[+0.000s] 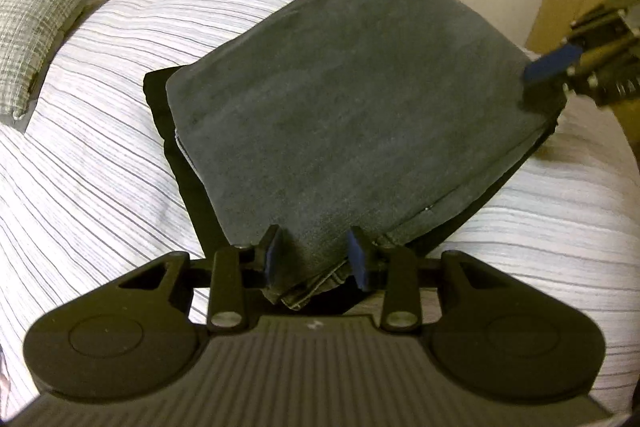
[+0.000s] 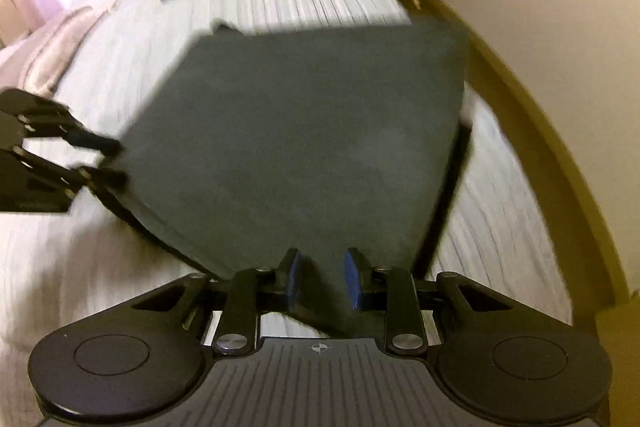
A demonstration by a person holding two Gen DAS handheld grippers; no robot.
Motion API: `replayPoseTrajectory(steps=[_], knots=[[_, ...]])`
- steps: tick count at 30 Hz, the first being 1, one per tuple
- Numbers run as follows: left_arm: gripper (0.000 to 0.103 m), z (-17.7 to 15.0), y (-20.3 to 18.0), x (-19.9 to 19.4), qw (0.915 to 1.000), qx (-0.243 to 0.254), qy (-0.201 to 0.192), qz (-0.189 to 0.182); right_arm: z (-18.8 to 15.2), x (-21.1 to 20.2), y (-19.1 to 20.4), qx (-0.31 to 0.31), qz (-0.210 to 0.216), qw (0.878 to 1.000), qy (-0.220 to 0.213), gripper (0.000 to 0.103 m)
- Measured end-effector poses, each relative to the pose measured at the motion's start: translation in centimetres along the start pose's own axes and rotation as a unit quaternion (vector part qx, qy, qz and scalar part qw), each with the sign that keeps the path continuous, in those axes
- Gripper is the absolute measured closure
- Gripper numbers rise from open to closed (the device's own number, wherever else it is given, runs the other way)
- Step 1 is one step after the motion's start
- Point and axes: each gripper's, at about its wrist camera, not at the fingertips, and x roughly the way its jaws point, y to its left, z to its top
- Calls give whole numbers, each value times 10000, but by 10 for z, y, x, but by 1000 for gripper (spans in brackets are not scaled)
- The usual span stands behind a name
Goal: Fold clothes
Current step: 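Lower the jeans onto the black garment and open both grippers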
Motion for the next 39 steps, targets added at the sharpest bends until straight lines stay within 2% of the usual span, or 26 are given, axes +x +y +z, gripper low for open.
replayPoseTrajectory(steps=[2,5,8,10,13,15,17,19,22,28,31,33,34,35,38,39], knots=[[70,-1,-3,3,10000,1,31,17,-7,11,-3,-40,77,9999,52,76],[71,4,-4,-1,9999,-74,84,103,6,2,-5,134,106,9998,121,76],[76,14,-1,-15,9994,-297,-37,144,29,-14,-9,143,125,9993,-331,76],[76,21,-1,-25,9984,-517,-227,-21,52,-15,-18,122,66,9983,-570,76],[76,27,-3,-21,9970,-697,-190,-275,85,9,-44,329,-49,9975,-622,76],[76,24,-7,-5,9975,-645,103,-252,102,33,-64,489,-136,9971,-562,76],[75,19,-9,3,9981,-580,82,-213,109,54,-83,769,-2,9961,-428,75],[75,17,-12,8,9986,-507,41,-161,110,54,-87,843,48,9955,-440,75],[75,20,-11,7,9981,-589,140,-141,95,27,-72,753,16,9953,-614,75],[75,13,-5,-1,9969,-771,108,-59,20,9,-44,896,206,9954,-254,74],[74,14,-7,5,9980,-611,137,-61,9,11,-37,597,57,9977,-331,73],[74,17,-7,3,9982,-586,152,-19,12,0,-33,690,2,9972,-301,65],[74,18,-7,1,9981,-589,159,2,11,-10,-31,818,18,9961,-338,50],[74,18,-6,-4,9979,-621,151,35,8,-19,-29,904,27,9951,-387,42],[73,8,-5,-29,9965,-808,112,154,-8,-47,-8,1029,51,9938,-420,42],[68,4,-5,-38,9957,-895,110,193,-14,-55,0,1093,49,9932,-398,42]])
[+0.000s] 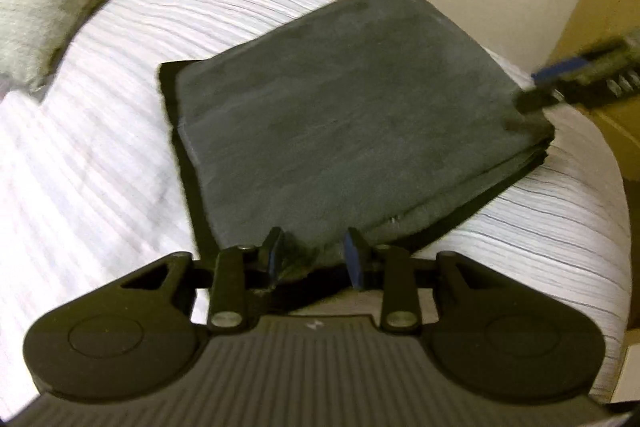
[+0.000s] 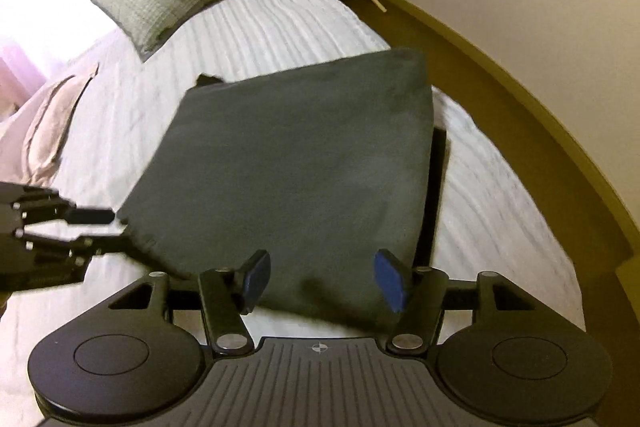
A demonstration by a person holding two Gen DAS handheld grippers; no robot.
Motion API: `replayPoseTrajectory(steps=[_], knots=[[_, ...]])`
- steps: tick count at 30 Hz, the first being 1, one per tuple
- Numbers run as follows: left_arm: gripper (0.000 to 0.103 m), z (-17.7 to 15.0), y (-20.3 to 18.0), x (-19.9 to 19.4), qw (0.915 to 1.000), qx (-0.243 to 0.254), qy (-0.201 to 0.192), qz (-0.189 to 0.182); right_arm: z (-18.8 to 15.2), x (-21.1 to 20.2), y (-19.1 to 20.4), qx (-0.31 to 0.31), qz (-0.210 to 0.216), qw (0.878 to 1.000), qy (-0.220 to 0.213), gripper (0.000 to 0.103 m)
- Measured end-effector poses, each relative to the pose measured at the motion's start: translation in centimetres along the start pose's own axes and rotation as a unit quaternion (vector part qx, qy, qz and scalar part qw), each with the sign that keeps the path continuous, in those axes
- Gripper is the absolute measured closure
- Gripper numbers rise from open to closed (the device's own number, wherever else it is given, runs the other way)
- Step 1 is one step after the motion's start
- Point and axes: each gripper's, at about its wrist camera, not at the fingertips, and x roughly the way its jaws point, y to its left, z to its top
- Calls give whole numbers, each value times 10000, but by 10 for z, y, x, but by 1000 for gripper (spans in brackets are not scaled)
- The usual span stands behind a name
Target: Fold clothes
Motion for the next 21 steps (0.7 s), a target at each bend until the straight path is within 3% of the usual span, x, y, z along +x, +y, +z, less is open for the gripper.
replayPoseTrajectory(steps=[4,6,7,9,16,21], knots=[[52,-21,2,-41,9990,-435,-33,6,-29,-32,18,563,2,9984,107,41],[22,-32,3,-62,9978,-647,-132,78,-38,-49,29,760,-86,9971,48,34],[17,-37,3,-73,9968,-750,-232,122,-41,-59,35,834,-132,9964,-17,22],[5,-47,2,-100,9934,-971,-517,310,-48,-77,48,984,-222,9948,-145,18],[1,-73,-4,-169,9839,-1502,-943,227,-60,-134,90,1110,-509,9913,-499,17],[2,-82,-11,-206,9861,-1161,-1186,-24,-77,-167,120,1098,-727,9885,-746,14]])
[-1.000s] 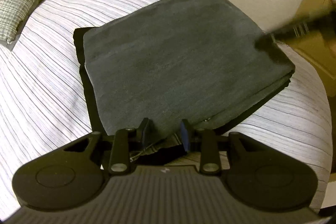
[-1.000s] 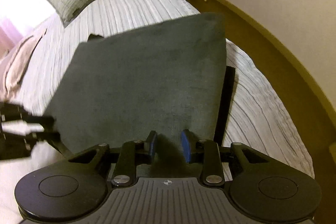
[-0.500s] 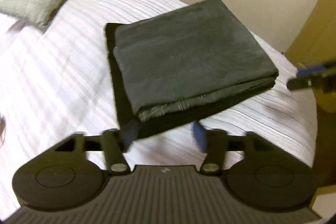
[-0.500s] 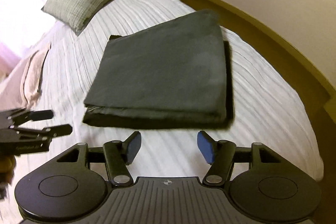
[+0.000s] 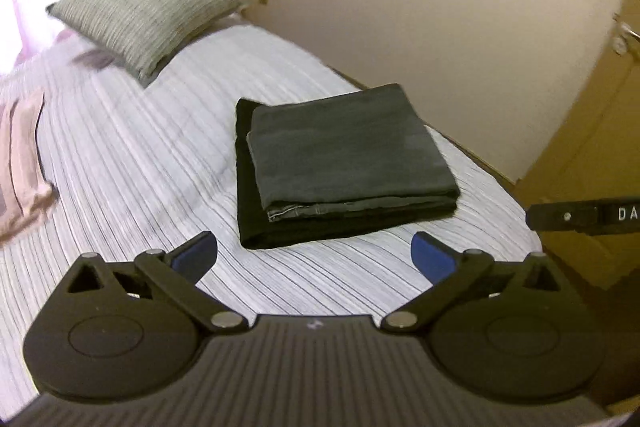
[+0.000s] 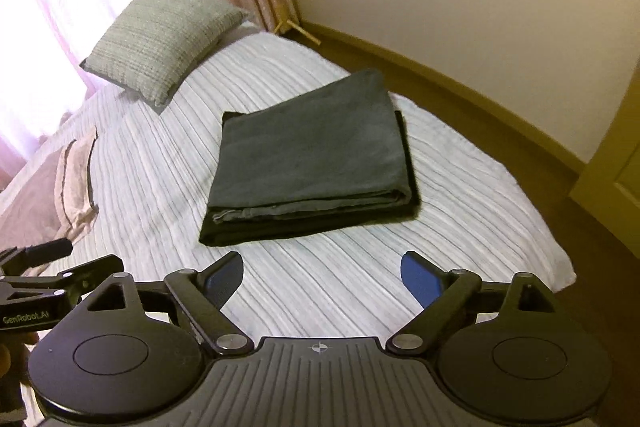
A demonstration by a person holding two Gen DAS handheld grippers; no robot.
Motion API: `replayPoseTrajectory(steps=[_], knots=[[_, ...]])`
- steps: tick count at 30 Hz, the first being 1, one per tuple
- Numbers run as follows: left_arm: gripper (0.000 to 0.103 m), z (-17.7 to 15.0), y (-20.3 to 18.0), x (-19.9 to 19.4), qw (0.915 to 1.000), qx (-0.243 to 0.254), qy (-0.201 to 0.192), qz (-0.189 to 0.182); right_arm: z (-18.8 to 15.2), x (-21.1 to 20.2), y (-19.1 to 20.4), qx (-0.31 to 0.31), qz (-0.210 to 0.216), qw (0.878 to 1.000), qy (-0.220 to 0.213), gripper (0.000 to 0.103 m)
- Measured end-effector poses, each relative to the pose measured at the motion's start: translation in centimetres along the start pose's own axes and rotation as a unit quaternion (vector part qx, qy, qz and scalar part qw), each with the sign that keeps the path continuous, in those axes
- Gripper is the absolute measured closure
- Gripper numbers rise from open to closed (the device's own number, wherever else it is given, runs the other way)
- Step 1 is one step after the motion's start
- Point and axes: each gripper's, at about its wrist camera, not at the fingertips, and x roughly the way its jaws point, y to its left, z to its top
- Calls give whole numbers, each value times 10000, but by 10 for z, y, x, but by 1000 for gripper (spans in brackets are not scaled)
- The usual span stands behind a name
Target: Fold clothes
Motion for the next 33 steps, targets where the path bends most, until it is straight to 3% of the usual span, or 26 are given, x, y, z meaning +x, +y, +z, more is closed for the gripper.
replayPoseTrajectory(steps=[5,10,12,33], knots=[[1,-6,-4,-32,9994,226,-244,-90,-22,-35,14,107,-209,9993,-286,9],[1,-17,-5,-48,9999,136,-93,6,-35,-50,23,38,-330,9989,-331,9],[1,-21,-9,-49,9995,208,45,230,-37,-52,24,44,-341,9990,-288,9],[1,-24,-42,-51,9971,-133,209,722,-33,-45,12,-680,-343,9970,104,9]])
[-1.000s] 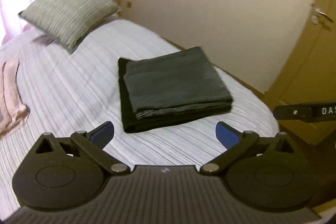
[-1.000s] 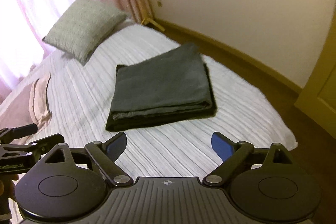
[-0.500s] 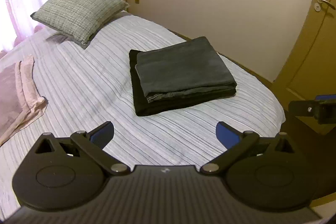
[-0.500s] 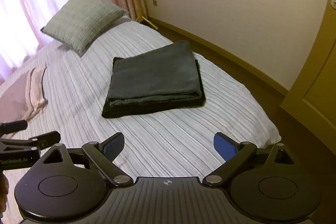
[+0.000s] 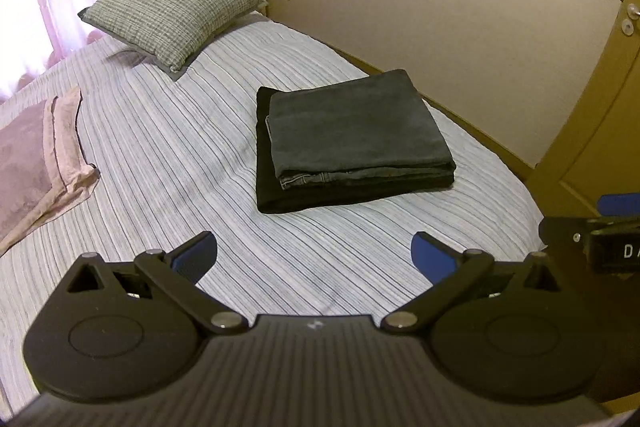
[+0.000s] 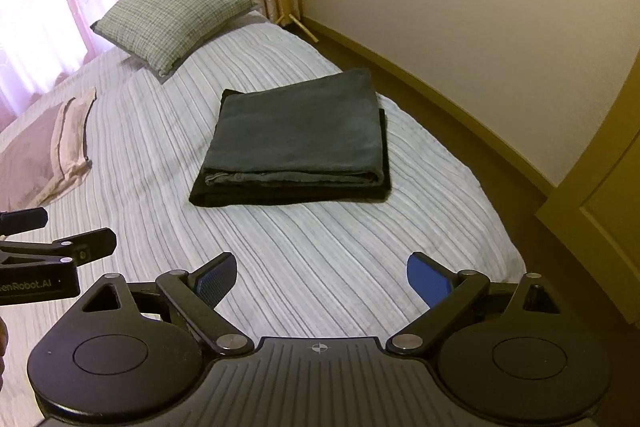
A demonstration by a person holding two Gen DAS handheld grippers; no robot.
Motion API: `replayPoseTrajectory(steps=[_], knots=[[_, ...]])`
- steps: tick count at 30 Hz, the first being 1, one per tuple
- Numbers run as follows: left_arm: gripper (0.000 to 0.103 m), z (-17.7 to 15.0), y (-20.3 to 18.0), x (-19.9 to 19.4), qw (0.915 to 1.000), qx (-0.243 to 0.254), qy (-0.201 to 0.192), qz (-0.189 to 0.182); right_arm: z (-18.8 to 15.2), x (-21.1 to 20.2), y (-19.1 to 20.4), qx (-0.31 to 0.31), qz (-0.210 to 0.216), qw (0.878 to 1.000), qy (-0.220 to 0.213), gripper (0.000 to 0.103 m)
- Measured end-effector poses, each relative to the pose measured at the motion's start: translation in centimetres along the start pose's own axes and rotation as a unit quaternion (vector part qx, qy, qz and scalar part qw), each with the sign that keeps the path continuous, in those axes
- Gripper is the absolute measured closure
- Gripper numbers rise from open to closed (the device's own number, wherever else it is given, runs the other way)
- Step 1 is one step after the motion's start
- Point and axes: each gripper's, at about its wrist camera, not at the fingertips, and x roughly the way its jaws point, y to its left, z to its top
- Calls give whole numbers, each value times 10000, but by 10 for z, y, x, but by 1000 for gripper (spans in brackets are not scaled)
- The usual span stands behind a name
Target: Fold clothes
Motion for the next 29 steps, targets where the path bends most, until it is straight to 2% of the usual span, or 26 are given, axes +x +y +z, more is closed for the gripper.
replayPoseTrajectory(steps=[11,29], knots=[[1,-5,-10,1,9999,-5,63,81,-1,-1,-3,2,-5,10000,47,8],[1,-7,-22,-7,9995,249,-197,73,-2,-7,-2,4,-22,10000,29,8]])
